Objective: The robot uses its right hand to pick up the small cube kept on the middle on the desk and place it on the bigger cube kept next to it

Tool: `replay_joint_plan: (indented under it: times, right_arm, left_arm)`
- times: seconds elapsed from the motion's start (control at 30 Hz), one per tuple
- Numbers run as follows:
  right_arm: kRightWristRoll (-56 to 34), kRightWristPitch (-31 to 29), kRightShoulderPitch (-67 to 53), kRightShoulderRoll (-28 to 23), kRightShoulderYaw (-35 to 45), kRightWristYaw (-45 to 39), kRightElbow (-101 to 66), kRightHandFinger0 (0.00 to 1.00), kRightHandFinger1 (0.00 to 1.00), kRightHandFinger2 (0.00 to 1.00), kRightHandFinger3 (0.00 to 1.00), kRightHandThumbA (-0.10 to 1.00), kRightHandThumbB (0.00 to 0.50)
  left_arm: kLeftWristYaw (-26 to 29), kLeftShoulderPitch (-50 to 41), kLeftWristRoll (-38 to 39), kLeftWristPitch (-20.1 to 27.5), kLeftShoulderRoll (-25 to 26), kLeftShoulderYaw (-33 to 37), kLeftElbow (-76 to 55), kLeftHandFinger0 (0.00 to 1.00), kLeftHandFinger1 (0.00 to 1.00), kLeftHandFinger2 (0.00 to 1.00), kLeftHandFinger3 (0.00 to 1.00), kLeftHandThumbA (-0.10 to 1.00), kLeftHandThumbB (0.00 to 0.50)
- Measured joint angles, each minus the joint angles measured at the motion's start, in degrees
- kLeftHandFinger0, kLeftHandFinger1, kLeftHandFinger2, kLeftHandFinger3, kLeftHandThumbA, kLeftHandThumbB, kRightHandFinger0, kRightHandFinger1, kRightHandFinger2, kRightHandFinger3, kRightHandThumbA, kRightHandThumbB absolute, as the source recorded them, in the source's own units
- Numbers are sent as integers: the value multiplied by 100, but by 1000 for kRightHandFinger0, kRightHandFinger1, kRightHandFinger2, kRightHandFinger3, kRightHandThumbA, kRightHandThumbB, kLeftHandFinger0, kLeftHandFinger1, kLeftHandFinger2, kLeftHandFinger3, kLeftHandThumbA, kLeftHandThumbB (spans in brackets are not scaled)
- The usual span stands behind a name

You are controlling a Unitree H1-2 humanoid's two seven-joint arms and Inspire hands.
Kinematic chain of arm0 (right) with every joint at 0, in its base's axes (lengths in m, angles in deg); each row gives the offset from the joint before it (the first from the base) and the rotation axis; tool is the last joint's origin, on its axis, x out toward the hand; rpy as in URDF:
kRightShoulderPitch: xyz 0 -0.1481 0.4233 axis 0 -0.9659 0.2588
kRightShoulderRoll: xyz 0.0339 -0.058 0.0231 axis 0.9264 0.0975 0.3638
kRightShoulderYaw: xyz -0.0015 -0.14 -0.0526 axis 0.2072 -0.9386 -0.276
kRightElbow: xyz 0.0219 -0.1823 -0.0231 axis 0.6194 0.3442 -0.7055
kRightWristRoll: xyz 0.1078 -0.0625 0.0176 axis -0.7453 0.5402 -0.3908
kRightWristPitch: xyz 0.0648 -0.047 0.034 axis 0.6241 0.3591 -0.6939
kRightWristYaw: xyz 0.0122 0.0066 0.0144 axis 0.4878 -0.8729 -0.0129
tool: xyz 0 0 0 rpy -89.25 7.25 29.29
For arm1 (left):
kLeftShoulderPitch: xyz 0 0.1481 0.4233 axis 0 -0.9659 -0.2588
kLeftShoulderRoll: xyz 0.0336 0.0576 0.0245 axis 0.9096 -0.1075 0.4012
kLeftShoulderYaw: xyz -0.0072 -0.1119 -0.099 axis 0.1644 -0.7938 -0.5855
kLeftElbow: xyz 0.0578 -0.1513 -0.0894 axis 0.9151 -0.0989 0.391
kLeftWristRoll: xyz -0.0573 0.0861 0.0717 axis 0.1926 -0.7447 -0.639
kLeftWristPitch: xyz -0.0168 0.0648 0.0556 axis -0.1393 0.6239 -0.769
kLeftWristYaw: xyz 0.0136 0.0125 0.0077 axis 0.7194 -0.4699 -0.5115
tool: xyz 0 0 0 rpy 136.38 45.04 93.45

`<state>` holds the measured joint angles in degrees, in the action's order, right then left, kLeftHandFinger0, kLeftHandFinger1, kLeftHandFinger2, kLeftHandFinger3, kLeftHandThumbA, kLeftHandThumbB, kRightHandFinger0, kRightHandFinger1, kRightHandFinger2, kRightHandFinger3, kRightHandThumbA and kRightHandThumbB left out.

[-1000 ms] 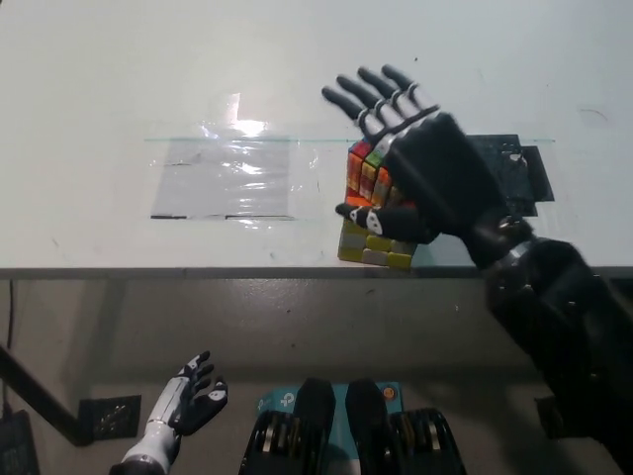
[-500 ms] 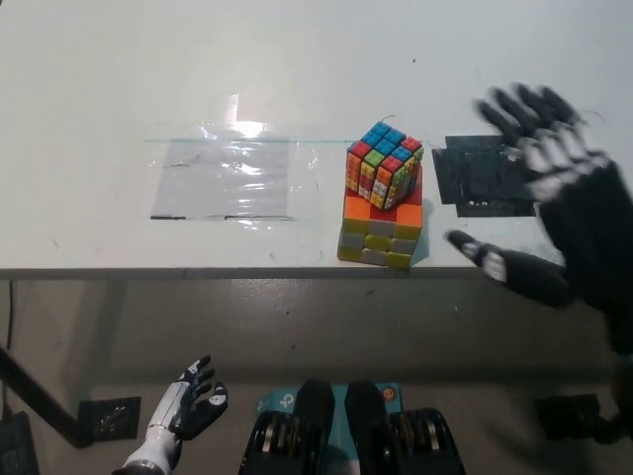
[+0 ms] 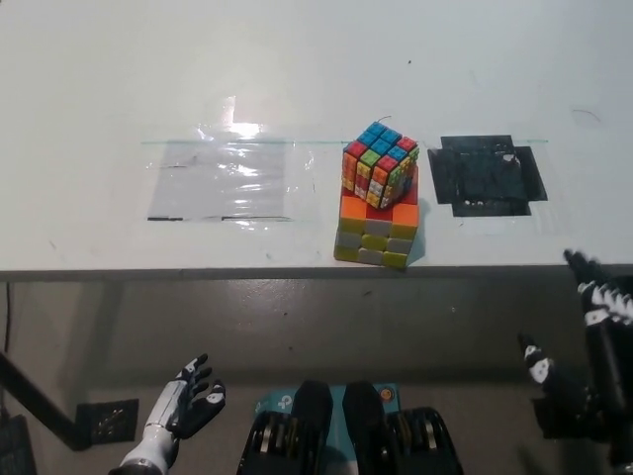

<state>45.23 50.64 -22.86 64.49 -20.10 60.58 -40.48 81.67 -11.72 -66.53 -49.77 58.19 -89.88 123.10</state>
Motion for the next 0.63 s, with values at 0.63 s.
replay_joint_plan:
  times: [0.63]
  right_arm:
    - [-1066, -11, 574, 589, 369, 706, 2545, 796, 859, 957, 1000, 452, 56]
  left_arm:
    - [2, 101, 2, 12, -3, -2, 16, 1000, 1000, 1000, 1000, 356, 307]
